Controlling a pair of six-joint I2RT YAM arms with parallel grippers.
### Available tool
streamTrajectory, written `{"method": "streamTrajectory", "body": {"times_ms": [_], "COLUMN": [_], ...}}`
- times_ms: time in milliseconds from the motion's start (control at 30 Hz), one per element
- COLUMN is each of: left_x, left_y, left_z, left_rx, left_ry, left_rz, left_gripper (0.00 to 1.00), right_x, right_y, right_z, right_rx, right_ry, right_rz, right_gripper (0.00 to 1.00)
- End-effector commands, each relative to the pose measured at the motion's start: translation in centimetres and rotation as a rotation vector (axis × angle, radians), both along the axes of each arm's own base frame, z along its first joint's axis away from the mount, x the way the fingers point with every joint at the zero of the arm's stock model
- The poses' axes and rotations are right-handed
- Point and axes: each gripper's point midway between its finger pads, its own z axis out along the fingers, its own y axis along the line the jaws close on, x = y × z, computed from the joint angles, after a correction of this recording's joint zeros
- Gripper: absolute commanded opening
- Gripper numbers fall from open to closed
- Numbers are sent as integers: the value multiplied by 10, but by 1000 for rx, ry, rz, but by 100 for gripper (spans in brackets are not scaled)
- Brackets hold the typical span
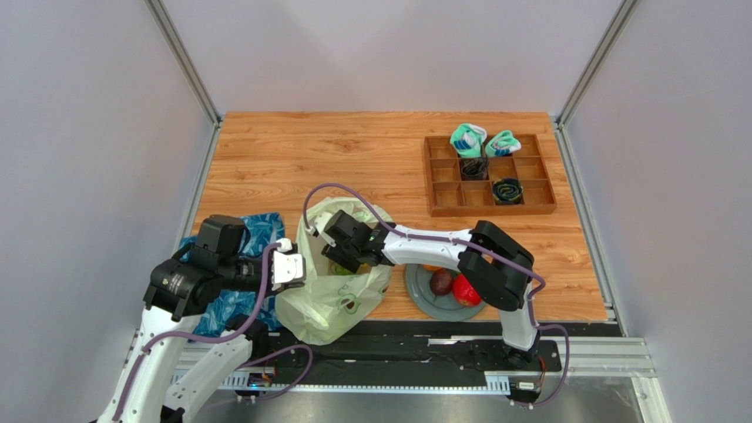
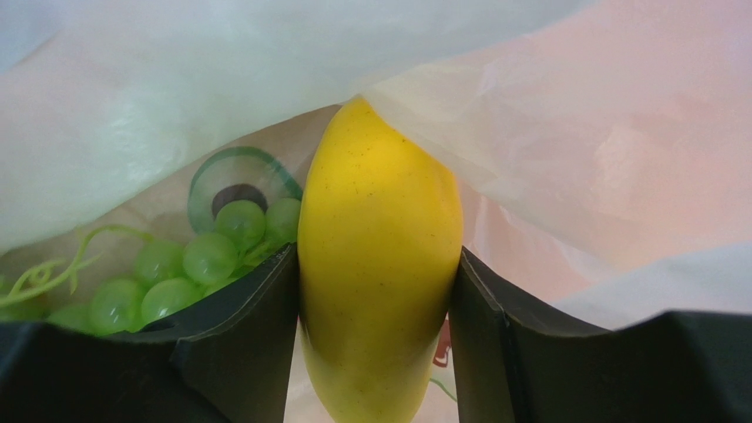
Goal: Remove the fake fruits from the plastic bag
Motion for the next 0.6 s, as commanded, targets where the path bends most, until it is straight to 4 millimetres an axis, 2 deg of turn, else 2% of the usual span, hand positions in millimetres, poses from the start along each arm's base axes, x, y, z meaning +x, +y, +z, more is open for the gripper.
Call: {"method": "streamTrajectory", "body": {"times_ms": [0,33,67,100,167,200,267,300,333,367,400,500,533,567], "left_x": [14,19,21,23,27,27,27,27,27,29,30,45,49,52], "left_y": [-5,-5,-5,-4,-4,-4,-4,-4,-4,-3,-3,-6,-7,-7], "left_z": [9,11,11,12,15,15,16,15,15,14,13,18,17,16], "left_rx": [-26,-28,-22,-21,-22,-25,-29,-29,-30,-28,-30,-50,-49,-45], "left_ry": [-63,-80,-87,-92,-113,-111,-120,-117,-118,-122,-114,-141,-136,-134], "left_rz": [13,20,30,38,49,53,56,57,60,65,75,121,130,136], "left_gripper": [0,0,0,0,0,0,0,0,0,0,0,0,0,0], "right_x": [-15,-21,-25,-30,-37,-40,-51,-59,-65,-65,-74,-85,-91,-87], "right_y": [-2,-7,-10,-12,-21,-23,-30,-30,-36,-39,-38,-45,-54,-59], "right_z": [48,50,63,66,69,80,81,93,95,103,111,146,154,162], "right_rx": [67,57,77,83,73,92,89,128,125,146,181,242,233,235], "right_ry": [10,32,29,46,64,58,99,120,142,152,188,194,211,199], "right_rz": [92,107,121,144,157,167,207,240,269,280,329,454,471,497], "right_gripper": [24,22,19,10,0,0,0,0,0,0,0,0,0,0]}}
